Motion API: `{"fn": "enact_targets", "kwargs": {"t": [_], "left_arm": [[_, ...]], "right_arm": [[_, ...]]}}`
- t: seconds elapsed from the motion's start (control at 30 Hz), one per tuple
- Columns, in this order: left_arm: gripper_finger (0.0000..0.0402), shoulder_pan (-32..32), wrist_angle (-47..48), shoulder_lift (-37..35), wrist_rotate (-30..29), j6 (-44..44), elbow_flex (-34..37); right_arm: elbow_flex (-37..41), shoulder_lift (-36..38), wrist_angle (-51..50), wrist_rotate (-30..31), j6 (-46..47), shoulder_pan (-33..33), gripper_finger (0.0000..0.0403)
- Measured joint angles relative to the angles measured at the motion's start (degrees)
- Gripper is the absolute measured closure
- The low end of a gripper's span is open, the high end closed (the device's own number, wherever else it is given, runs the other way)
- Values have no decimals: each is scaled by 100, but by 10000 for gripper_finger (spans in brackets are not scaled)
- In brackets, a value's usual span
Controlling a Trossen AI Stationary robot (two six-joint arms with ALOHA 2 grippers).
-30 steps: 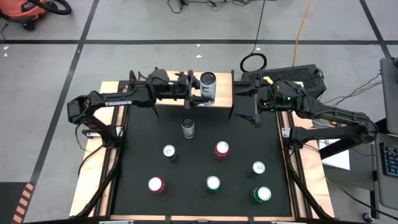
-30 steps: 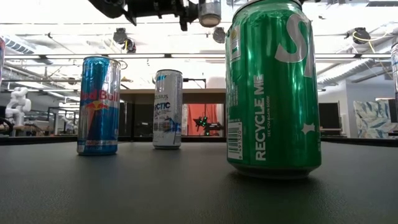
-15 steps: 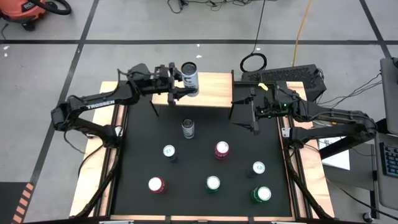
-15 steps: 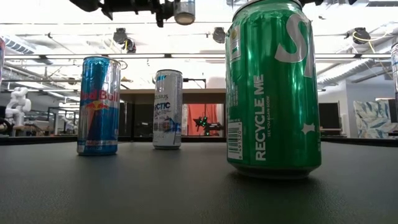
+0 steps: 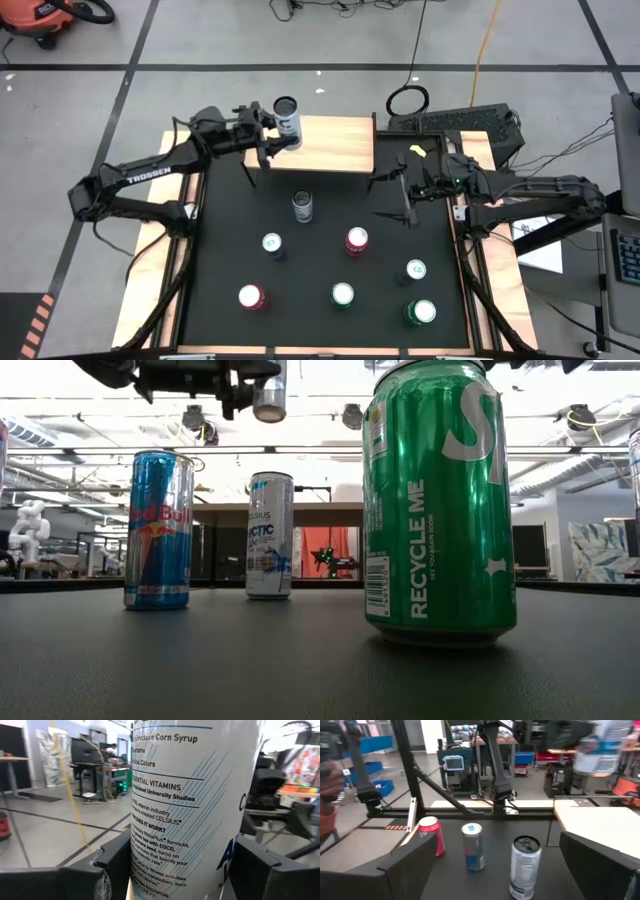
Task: Place canned beverage on shelf
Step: Put the right white-blue soda can on the shelf
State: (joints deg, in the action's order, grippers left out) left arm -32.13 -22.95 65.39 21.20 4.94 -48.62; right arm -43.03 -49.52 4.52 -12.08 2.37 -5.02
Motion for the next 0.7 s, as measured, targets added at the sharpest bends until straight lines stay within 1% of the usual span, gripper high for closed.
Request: {"fn": "enact_targets", "kwargs": {"t": [0.2,0.33,0.43,0.6,0.7], "left_arm": [[147,-489,-14,0,450,-265,0],[147,-926,-57,0,638,-383,0],[146,-1277,-98,9,938,-384,-1],[146,-1768,-102,206,1418,-383,-1],[146,-2010,-311,382,1702,-329,-2]], "right_arm": [[152,0,339,0,39,215,3],[155,0,410,2,-9,314,3],[155,0,451,2,-37,360,3],[155,0,476,6,-99,407,3],[155,0,547,5,-102,407,3]]}}
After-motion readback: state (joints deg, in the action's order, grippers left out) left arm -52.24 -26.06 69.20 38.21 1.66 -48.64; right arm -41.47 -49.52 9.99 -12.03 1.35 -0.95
